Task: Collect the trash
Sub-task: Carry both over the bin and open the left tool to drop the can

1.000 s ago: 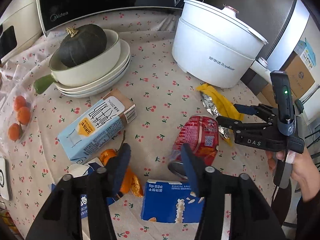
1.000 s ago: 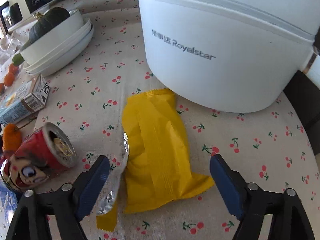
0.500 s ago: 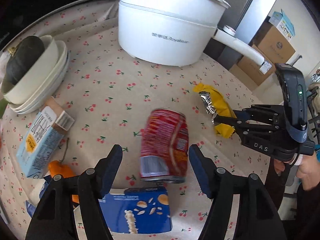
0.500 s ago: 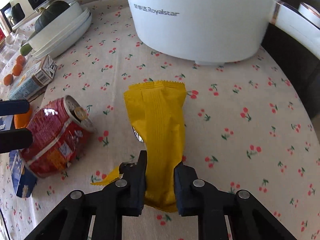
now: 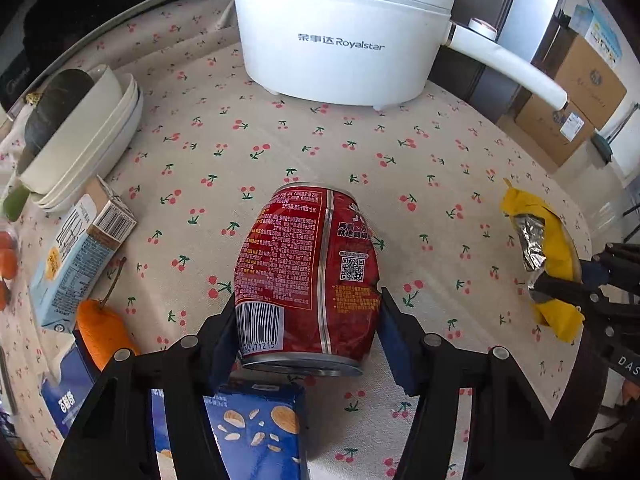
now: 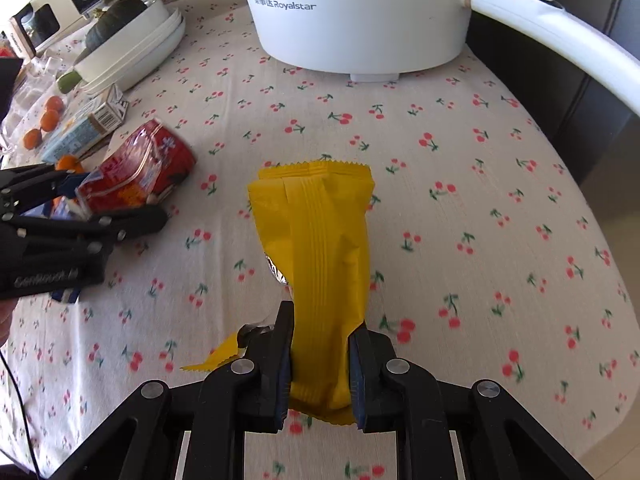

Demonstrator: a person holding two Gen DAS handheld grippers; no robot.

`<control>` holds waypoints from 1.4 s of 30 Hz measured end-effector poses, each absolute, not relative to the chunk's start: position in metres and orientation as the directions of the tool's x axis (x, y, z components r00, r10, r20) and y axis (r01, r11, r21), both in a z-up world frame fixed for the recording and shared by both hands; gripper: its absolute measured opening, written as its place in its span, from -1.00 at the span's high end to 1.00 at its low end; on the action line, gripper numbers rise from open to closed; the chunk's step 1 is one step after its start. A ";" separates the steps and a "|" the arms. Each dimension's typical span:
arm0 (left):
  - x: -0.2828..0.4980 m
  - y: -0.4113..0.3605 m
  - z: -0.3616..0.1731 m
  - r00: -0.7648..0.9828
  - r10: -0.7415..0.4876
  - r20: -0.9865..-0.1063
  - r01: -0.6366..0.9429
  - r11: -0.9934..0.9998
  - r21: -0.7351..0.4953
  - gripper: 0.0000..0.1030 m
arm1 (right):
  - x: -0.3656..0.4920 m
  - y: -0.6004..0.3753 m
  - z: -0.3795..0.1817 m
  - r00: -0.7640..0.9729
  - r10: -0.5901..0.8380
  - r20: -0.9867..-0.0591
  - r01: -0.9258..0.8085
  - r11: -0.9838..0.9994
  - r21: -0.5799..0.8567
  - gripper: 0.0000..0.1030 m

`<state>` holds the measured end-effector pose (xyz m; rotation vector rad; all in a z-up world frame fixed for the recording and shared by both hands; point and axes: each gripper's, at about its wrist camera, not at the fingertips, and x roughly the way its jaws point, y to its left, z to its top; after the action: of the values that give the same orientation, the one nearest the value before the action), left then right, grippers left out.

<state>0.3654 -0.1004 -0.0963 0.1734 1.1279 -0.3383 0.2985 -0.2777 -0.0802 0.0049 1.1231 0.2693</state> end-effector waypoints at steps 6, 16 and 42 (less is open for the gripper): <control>0.327 -0.100 -0.060 0.460 -0.205 -0.864 0.341 0.939 -0.042 -0.25 | 0.270 -0.281 -0.055 0.425 0.199 -0.883 -0.200 0.972 0.123 0.61; 0.233 -0.091 -0.009 0.521 -0.265 -0.812 0.346 0.934 -0.083 -0.25 | 0.204 -0.273 -0.008 0.474 0.193 -0.859 -0.188 0.975 0.115 0.60; 0.091 -0.226 -0.067 0.241 -0.505 -0.829 0.558 0.771 -0.307 -0.26 | 0.048 -0.409 -0.049 0.421 0.104 -0.901 0.150 0.972 0.183 0.57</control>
<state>0.0913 -0.2260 -0.0670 0.0556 1.1102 -0.7278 0.0477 -0.4085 -0.0495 0.2503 1.1390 -0.0291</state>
